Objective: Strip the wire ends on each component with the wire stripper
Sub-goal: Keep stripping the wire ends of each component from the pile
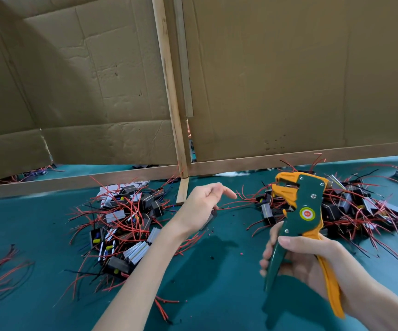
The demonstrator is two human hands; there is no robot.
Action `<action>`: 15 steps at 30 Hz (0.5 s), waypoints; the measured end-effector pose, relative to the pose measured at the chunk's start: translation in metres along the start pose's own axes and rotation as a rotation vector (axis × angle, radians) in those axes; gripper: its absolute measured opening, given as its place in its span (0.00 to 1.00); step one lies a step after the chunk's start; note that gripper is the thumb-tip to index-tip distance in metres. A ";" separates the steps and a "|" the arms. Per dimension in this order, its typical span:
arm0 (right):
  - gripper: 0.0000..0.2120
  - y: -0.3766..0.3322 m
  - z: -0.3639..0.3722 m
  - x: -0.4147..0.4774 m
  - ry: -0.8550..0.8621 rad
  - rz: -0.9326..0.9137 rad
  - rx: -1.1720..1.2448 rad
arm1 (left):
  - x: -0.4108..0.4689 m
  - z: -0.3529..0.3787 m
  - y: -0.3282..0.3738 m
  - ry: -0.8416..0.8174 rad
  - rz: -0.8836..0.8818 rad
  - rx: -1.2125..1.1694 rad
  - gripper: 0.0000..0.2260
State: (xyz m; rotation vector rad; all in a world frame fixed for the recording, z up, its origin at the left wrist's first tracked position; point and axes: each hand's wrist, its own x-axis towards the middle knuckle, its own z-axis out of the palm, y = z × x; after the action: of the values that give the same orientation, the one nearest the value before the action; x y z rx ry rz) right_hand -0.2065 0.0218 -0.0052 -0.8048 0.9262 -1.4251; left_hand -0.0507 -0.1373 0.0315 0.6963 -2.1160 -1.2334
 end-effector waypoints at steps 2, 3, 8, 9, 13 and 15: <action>0.17 -0.002 0.002 0.000 0.012 0.028 -0.003 | -0.001 0.001 0.000 -0.002 -0.033 0.101 0.17; 0.15 -0.002 0.002 0.000 0.022 0.043 0.000 | -0.002 0.001 0.002 0.000 -0.029 0.126 0.16; 0.16 -0.001 0.006 -0.001 0.012 0.107 -0.027 | -0.003 0.002 0.011 0.033 0.117 0.078 0.09; 0.17 -0.001 0.006 -0.002 0.006 0.113 -0.033 | -0.004 0.002 0.013 0.033 0.143 0.046 0.08; 0.17 -0.003 0.007 -0.004 -0.034 0.123 -0.051 | -0.007 0.001 0.022 0.020 0.171 -0.053 0.06; 0.16 -0.005 0.008 -0.005 -0.069 0.121 -0.072 | -0.008 0.002 0.027 0.000 0.176 -0.069 0.05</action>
State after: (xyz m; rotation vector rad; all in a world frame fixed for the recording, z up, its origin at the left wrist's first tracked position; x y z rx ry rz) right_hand -0.2013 0.0262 0.0026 -0.8321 0.9613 -1.2580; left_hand -0.0509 -0.1191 0.0528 0.4690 -2.0757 -1.2034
